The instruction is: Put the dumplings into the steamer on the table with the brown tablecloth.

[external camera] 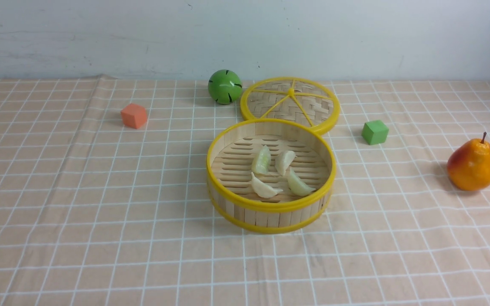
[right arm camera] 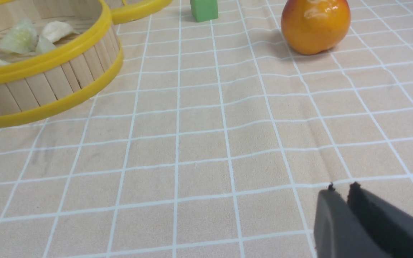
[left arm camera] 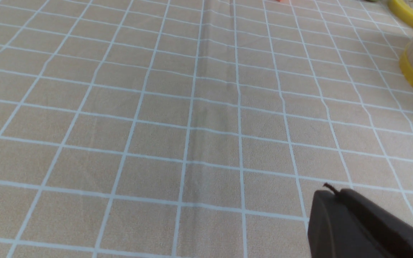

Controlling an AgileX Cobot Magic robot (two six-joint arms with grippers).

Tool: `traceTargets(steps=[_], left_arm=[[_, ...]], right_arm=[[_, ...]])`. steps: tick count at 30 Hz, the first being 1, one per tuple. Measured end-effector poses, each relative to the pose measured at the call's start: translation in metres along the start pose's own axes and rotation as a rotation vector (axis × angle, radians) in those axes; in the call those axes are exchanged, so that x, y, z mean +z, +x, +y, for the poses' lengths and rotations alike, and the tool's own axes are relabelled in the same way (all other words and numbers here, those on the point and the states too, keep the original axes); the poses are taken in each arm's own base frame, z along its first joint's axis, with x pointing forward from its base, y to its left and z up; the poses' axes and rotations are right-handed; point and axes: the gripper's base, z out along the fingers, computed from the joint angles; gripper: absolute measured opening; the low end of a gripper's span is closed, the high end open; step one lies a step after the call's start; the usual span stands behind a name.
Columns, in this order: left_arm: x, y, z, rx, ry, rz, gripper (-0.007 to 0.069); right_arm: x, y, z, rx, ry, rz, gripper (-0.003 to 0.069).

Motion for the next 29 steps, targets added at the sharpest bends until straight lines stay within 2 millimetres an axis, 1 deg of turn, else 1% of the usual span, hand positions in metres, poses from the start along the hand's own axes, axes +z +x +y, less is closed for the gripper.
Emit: traceTargets(steps=[29], left_arm=[[0.0, 0.0, 0.0, 0.0, 0.0, 0.0, -0.0001]], right_arm=[[0.0, 0.0, 0.0, 0.0, 0.0, 0.0, 0.0094]])
